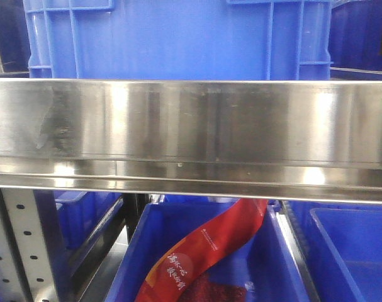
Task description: Grab PVC pipe and place in blue bin
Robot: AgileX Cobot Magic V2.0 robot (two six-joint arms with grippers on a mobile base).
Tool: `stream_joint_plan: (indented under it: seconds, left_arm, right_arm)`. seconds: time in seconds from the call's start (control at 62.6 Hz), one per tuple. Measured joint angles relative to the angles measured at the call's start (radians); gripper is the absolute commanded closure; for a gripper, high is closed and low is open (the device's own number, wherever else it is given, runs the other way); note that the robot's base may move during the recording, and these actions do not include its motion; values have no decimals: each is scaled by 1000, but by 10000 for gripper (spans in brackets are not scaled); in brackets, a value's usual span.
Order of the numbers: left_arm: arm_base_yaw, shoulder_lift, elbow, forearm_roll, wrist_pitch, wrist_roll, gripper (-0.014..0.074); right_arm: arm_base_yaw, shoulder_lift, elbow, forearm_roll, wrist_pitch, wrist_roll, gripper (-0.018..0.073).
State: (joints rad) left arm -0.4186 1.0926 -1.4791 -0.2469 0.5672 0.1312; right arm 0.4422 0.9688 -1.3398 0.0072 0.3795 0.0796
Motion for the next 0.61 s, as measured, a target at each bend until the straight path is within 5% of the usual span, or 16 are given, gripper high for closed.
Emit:
stream_joint_plan:
  seconds: [0.303,0.607]
  left_arm:
    - [0,-268,452,5,-205,0,707]
    - [0,-475,810,7,-234,0,707]
  right_arm:
    - [0,-178,382,17,-139,0,721]
    - [0,-248,586,65,-133,6,721]
